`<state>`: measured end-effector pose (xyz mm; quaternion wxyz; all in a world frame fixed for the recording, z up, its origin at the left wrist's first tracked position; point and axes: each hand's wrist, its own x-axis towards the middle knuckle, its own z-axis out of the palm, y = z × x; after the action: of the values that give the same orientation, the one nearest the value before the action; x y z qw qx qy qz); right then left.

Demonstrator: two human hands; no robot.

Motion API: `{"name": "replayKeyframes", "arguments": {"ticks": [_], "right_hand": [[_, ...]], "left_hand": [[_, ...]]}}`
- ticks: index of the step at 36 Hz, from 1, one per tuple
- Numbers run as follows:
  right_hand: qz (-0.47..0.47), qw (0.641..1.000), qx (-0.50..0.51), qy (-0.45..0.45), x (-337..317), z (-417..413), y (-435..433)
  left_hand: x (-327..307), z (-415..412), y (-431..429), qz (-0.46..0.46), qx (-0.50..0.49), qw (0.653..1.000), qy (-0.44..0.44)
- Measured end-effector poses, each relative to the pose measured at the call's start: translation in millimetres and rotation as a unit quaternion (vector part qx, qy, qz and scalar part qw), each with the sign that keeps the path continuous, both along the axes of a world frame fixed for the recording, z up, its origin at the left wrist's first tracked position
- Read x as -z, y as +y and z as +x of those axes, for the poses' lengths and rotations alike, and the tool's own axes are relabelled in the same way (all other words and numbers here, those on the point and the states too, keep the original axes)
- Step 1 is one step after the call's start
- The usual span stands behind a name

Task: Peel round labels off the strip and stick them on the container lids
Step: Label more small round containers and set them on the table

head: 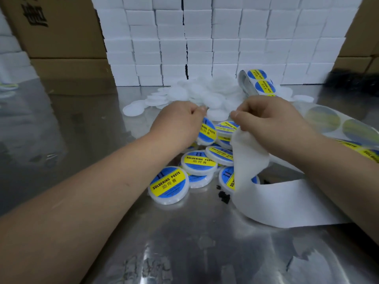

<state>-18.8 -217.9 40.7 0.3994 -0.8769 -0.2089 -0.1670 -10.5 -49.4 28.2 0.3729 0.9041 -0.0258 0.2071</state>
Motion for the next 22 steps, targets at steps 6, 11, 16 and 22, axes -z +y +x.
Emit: {"name": "replayKeyframes", "arguments": {"ticks": [6, 11, 16, 22], "right_hand": [[0.011, 0.999, -0.041, -0.003, -2.6, -3.1, 1.4], [0.004, 0.997, -0.065, -0.037, -2.2, -3.5, 0.0], [0.041, 0.992, -0.110, -0.055, -4.2, -9.7, 2.1], [0.081, 0.982, -0.156, -0.069, -8.0, -15.9, 2.1]], "left_hand": [[1.5, -3.6, -3.3, 0.171, -0.039, 0.984, 0.020], [-12.5, -17.2, -12.4, 0.008, 0.031, 0.999, -0.043], [-15.0, -23.2, -20.2, -0.092, 0.119, 0.989, 0.000], [-17.3, -20.0, -21.1, -0.300, 0.168, 0.939, 0.027]]}}
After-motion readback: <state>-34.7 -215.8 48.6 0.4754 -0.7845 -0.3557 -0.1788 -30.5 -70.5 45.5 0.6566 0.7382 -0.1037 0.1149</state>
